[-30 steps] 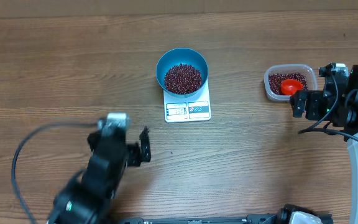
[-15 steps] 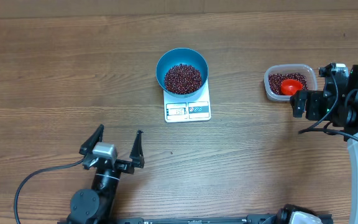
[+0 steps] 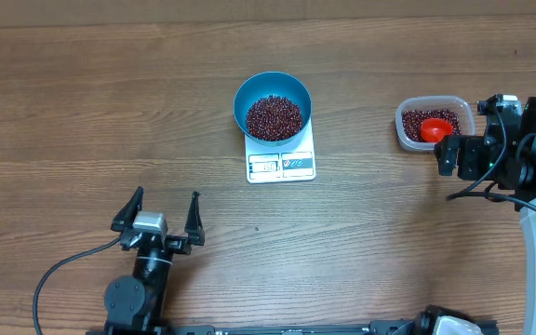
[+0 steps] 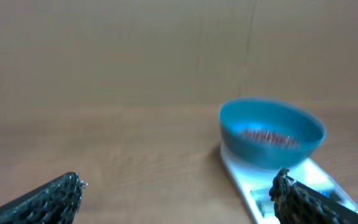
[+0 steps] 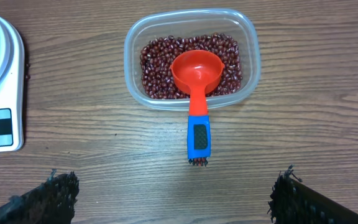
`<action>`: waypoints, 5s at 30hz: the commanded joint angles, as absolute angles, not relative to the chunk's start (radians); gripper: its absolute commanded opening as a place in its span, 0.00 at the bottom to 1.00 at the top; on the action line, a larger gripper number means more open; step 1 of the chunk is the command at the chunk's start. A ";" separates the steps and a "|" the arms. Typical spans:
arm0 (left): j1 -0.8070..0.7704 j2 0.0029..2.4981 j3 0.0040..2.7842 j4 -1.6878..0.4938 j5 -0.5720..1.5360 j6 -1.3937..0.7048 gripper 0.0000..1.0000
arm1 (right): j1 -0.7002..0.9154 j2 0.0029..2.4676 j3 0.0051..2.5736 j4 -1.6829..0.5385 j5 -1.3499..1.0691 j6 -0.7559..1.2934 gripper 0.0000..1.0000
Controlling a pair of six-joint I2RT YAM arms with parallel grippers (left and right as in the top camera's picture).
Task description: Scoop item into bowl and weigh 150g on scale
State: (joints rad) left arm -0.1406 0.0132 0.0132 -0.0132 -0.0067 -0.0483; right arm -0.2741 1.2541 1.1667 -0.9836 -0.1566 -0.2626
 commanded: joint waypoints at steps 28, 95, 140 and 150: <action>-0.027 0.003 0.004 -0.078 0.016 0.001 1.00 | -0.270 1.255 1.193 -0.979 -0.154 -0.267 1.00; -0.007 0.004 0.004 -0.078 0.016 0.001 1.00 | -0.270 1.028 1.056 -0.728 -0.395 -0.262 1.00; -0.007 0.004 0.004 -0.078 0.016 0.001 1.00 | -0.106 0.298 0.007 0.192 -0.202 0.174 1.00; -0.007 0.004 0.004 -0.078 0.016 0.001 0.99 | -0.098 0.148 0.008 -0.073 -0.171 0.186 1.00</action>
